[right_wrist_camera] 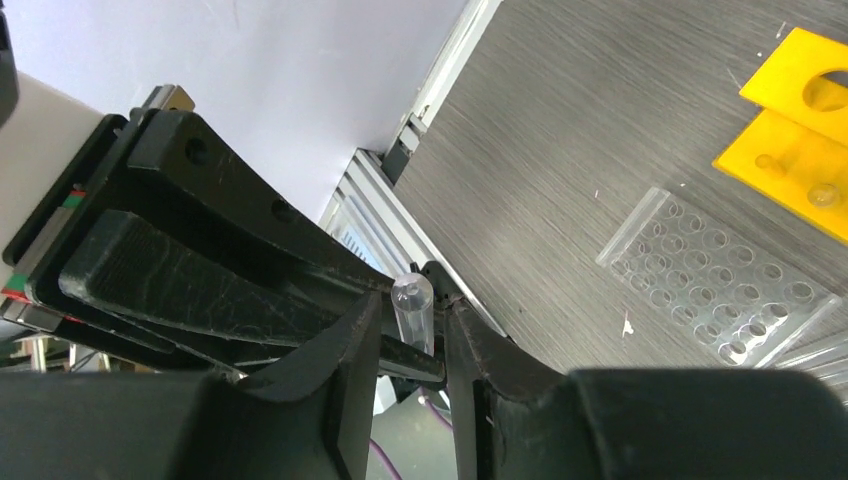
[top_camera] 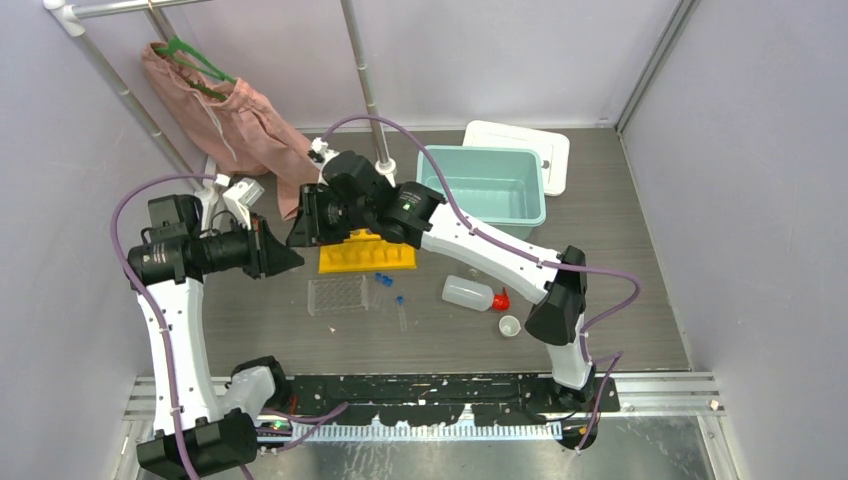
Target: Organize the chemistry lab equipment
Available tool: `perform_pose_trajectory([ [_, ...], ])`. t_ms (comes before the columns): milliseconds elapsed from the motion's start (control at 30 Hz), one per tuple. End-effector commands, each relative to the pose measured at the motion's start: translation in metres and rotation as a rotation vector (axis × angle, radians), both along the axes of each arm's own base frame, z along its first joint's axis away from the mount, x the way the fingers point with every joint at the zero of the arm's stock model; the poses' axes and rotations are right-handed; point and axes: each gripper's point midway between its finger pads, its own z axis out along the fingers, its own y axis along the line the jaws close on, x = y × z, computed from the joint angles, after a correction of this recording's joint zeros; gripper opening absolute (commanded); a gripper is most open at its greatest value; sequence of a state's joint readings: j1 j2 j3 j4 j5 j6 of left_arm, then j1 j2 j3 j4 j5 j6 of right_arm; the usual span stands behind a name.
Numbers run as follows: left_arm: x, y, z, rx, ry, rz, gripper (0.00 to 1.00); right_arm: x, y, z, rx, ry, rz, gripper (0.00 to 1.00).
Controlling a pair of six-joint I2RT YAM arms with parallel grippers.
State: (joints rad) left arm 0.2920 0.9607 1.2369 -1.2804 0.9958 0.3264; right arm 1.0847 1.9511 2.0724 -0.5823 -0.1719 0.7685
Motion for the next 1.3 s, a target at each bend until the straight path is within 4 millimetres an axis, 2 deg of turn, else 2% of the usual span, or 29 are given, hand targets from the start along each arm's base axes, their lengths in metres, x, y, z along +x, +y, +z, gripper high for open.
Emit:
perform_pose_trajectory([
  [0,0.004,-0.001,0.01,0.003,-0.066,-0.017,0.0,-0.008,-0.003,0.031,0.06,-0.037,0.056,0.35],
  [133,0.003,-0.002,0.012,-0.007,-0.07,-0.022,0.0,-0.004,-0.004,0.033,0.065,-0.039,0.05,0.27],
  [233,0.002,-0.003,0.012,-0.009,-0.072,-0.025,0.0,0.003,-0.006,0.035,0.064,-0.059,0.029,0.26],
  [267,0.001,-0.004,0.012,-0.012,-0.073,-0.03,0.0,0.006,-0.006,0.034,0.062,-0.069,0.023,0.28],
  [333,0.0,-0.005,0.013,-0.015,-0.075,-0.037,0.0,0.011,-0.005,0.033,0.06,-0.069,0.016,0.42],
  [367,-0.001,-0.005,0.013,-0.015,-0.075,-0.038,0.0,0.012,-0.003,0.032,0.058,-0.066,0.018,0.44],
  [567,-0.002,-0.005,0.012,-0.008,-0.078,-0.044,0.0,0.016,0.002,0.027,0.037,-0.061,0.027,0.45],
  [800,-0.001,-0.004,0.011,-0.003,-0.079,-0.044,0.0,0.017,0.001,0.023,0.027,-0.054,0.036,0.34],
  [933,0.002,-0.002,0.008,0.006,-0.071,-0.032,0.02,0.018,-0.002,0.026,0.025,-0.059,0.035,0.19],
  [967,0.004,0.0,0.006,0.012,-0.065,-0.019,0.09,0.019,-0.004,0.027,0.024,-0.061,0.031,0.16],
  [1000,0.006,0.002,0.005,0.019,-0.06,-0.005,0.21,0.021,-0.007,0.03,0.025,-0.068,0.025,0.13],
  [1033,0.008,0.004,0.004,0.025,-0.052,0.01,0.35,0.024,-0.01,0.031,0.022,-0.076,0.016,0.11],
  [1100,0.012,0.008,0.001,0.036,-0.037,0.04,0.71,0.031,-0.019,0.035,0.007,-0.11,-0.02,0.08],
  [1133,0.016,0.011,0.0,0.045,-0.031,0.062,0.82,0.038,-0.025,0.036,-0.012,-0.145,-0.05,0.07],
  [1200,0.022,0.018,-0.004,0.064,-0.016,0.105,0.96,0.048,-0.039,0.036,-0.049,-0.203,-0.109,0.04],
  [1267,0.027,0.023,-0.006,0.077,0.002,0.138,0.99,0.061,-0.054,0.032,-0.099,-0.263,-0.181,0.02],
])
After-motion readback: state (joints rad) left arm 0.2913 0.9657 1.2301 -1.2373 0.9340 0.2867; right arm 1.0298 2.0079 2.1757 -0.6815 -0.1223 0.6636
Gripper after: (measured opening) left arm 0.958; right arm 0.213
